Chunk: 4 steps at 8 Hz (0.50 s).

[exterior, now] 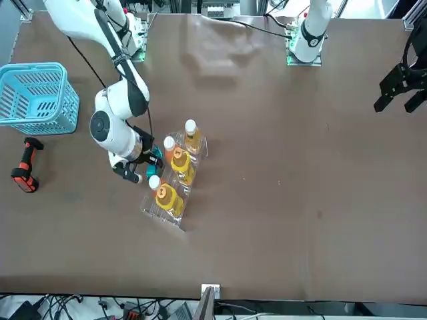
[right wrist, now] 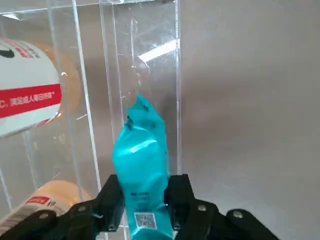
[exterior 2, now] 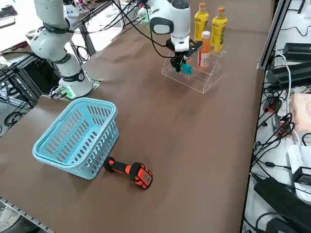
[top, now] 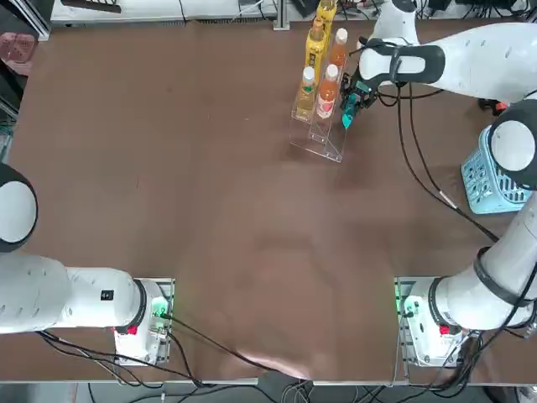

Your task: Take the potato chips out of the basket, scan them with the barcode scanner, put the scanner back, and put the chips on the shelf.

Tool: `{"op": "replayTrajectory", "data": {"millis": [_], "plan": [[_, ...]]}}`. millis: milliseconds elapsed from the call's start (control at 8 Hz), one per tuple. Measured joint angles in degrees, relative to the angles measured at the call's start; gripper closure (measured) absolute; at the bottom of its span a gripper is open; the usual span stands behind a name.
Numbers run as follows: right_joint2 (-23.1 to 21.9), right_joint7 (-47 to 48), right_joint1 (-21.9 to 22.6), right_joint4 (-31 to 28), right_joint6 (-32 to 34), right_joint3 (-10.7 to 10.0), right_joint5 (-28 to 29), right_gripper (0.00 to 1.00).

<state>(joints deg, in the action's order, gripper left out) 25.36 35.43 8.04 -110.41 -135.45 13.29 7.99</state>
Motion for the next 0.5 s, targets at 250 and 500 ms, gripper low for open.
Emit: {"op": "replayTrajectory", "data": {"millis": [250,500], "plan": [[0.48,0.03,0.01,0.39,0.0,0.0,0.0,0.42],[0.54,0.03,0.03,0.57,0.0,0.0,0.0,0.33]]}}
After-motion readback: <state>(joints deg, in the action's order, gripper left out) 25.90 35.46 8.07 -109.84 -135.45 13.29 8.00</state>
